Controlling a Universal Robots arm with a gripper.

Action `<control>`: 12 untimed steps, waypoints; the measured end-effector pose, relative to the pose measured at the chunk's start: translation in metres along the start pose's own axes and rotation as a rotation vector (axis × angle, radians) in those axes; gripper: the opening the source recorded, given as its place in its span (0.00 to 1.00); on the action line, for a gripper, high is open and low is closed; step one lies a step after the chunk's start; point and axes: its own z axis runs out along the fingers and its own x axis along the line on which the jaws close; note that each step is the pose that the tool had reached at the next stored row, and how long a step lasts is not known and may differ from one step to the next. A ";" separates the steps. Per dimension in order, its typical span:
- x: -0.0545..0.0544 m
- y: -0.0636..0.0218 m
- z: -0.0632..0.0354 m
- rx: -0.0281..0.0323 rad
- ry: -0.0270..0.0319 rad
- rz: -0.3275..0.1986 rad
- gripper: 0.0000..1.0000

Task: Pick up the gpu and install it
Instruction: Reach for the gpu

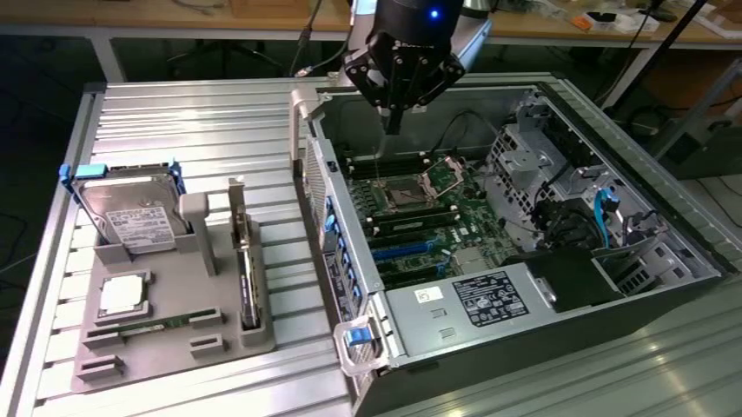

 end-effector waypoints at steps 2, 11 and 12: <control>0.001 -0.0001 0.0000 0.0000 0.0000 0.000 0.11; 0.009 -0.0007 0.0000 0.0001 0.0001 0.000 0.11; 0.010 -0.0008 0.0000 0.0001 0.0001 0.000 0.11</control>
